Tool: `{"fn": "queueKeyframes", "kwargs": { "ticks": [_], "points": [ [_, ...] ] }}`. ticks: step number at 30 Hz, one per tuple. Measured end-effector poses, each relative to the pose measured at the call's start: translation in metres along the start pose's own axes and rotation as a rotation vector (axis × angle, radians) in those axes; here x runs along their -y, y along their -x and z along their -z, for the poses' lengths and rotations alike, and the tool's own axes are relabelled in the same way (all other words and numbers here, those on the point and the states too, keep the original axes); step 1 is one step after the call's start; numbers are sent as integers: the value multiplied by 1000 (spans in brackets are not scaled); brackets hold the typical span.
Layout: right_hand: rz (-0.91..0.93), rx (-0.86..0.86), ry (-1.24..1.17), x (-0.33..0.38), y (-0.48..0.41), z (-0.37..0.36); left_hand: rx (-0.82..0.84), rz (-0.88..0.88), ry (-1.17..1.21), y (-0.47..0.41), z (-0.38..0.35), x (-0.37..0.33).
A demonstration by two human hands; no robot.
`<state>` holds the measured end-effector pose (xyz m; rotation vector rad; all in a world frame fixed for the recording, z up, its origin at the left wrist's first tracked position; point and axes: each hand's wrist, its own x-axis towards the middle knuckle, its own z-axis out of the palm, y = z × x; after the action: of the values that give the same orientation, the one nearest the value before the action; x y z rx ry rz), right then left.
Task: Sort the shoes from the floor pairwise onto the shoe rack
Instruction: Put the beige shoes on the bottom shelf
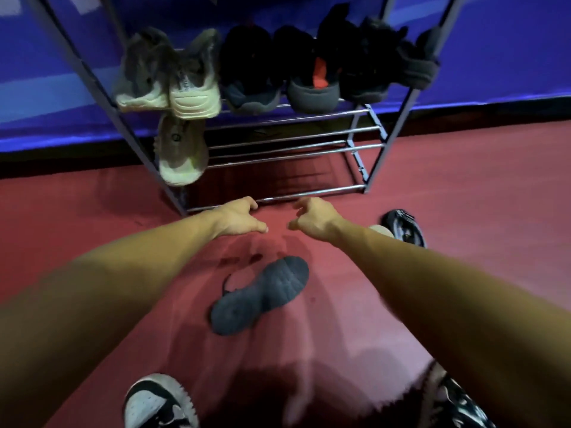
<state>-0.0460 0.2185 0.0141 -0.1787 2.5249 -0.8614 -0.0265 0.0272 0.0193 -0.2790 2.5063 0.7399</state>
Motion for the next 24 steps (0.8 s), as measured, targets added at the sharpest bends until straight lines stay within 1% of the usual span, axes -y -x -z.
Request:
{"fn": "queueKeyframes", "kwargs": {
  "ticks": [5, 9, 14, 17, 19, 22, 24],
  "points": [
    [-156, -3, 90, -81, 36, 32, 128, -147, -92, -7, -67, -73],
    [-254, -6, 126, -141, 58, 49, 208, -205, -144, -16, -115, -114],
    [-352, 8, 147, -198, 64, 58, 294, -278, -197, -33, -159, -156],
    [-367, 8, 150, -220, 60, 58, 352, -277, -243, -43, -184, -174],
    [-362, -26, 122, -233, 53, 57, 389, -257, -287, -50, -199, -183],
    [-365, -93, 94, -248, 43, 55, 438, -205, -321, -59, -223, -187],
    [-387, -100, 66, -254, 38, 55, 479, -203, -306, -62, -235, -184]
  ]
}}
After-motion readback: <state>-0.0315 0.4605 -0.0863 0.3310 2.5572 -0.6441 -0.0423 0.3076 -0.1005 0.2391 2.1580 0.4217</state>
